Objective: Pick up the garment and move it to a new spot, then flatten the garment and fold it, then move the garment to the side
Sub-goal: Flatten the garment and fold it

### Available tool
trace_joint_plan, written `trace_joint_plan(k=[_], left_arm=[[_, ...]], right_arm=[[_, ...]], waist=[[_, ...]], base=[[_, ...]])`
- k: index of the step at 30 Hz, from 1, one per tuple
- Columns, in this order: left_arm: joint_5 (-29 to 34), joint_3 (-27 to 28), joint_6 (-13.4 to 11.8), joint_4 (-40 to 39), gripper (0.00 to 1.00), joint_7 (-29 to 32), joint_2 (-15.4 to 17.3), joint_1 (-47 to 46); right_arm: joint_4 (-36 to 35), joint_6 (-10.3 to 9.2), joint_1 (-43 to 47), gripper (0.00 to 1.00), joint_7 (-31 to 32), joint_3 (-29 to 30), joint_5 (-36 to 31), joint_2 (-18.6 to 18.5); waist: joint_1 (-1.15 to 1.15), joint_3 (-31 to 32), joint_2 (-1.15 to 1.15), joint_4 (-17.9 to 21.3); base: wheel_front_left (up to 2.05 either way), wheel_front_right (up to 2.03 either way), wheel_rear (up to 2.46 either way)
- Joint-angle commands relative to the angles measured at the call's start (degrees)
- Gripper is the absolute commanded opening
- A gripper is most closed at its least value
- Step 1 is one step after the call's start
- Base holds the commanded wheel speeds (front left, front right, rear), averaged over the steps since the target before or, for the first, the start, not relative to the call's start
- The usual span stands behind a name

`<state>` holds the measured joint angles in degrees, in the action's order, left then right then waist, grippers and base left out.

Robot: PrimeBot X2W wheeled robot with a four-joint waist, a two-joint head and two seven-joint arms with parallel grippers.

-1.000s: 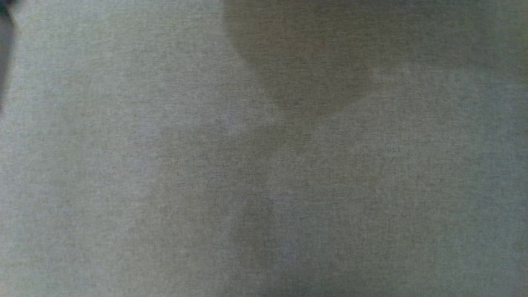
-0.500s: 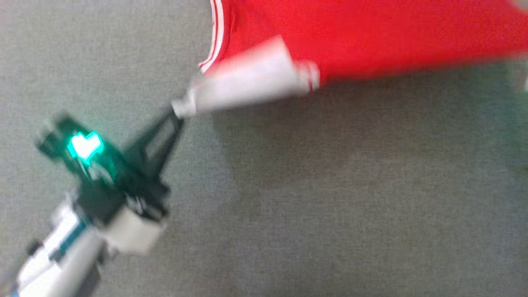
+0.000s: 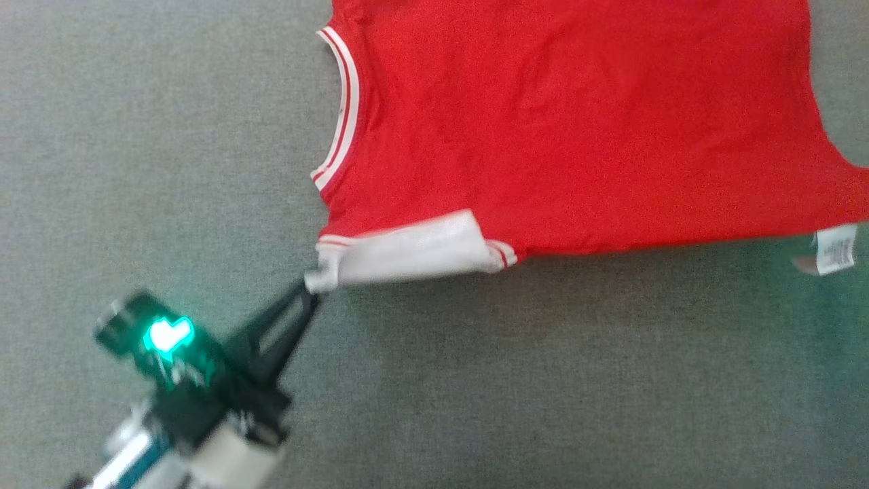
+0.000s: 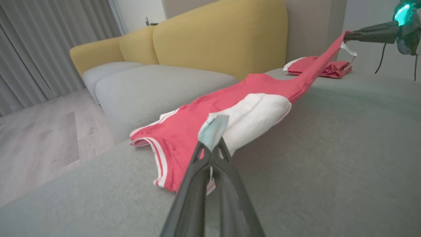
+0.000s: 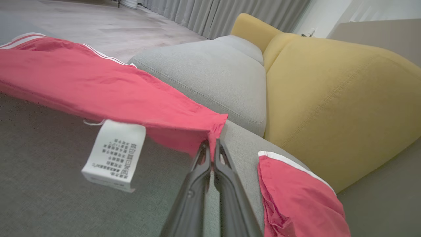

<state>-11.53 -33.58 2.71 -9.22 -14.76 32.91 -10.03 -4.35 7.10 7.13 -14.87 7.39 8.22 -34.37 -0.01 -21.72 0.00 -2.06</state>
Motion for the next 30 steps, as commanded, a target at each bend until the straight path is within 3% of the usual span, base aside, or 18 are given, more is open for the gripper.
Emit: trace_joint_plan(k=[1,15,27,28,30], left_arm=[[0.0,3.7,0.5,-0.6,0.0,-0.2,0.4,-5.3],[3.9,3.8,4.4,14.8,0.0,-0.2,-2.9,-30.6],[-1.2,-1.3,4.8,27.7,0.0,-0.2,-4.2,-41.6],[-1.4,-1.2,4.8,28.4,0.18,-0.2,-4.5,-42.1],[-1.8,-0.6,4.8,29.3,0.37,-0.2,-5.2,-42.8]], right_arm=[[0.1,0.39,-2.3,0.0,-0.1,-1.1,0.8,-2.0],[10.1,0.39,-18.9,0.0,1.9,-9.4,0.6,-4.5],[18.7,0.39,-32.3,0.0,2.7,-19.8,0.1,-7.8],[19.6,0.39,-33.3,0.0,2.3,-20.5,0.2,-7.8],[21.1,0.39,-35.2,0.0,1.6,-21.6,0.2,-7.3]], waist=[[0.01,-0.7,0.0,0.1],[0.01,-6.9,0.0,1.6],[0.01,-10.8,0.0,1.8],[0.01,-11.1,0.0,1.8],[0.01,-11.5,0.0,1.8]], base=[[0.0,0.0,0.0],[0.0,0.0,0.0],[0.0,0.0,0.0],[0.0,0.0,0.0],[0.0,0.0,0.0]])
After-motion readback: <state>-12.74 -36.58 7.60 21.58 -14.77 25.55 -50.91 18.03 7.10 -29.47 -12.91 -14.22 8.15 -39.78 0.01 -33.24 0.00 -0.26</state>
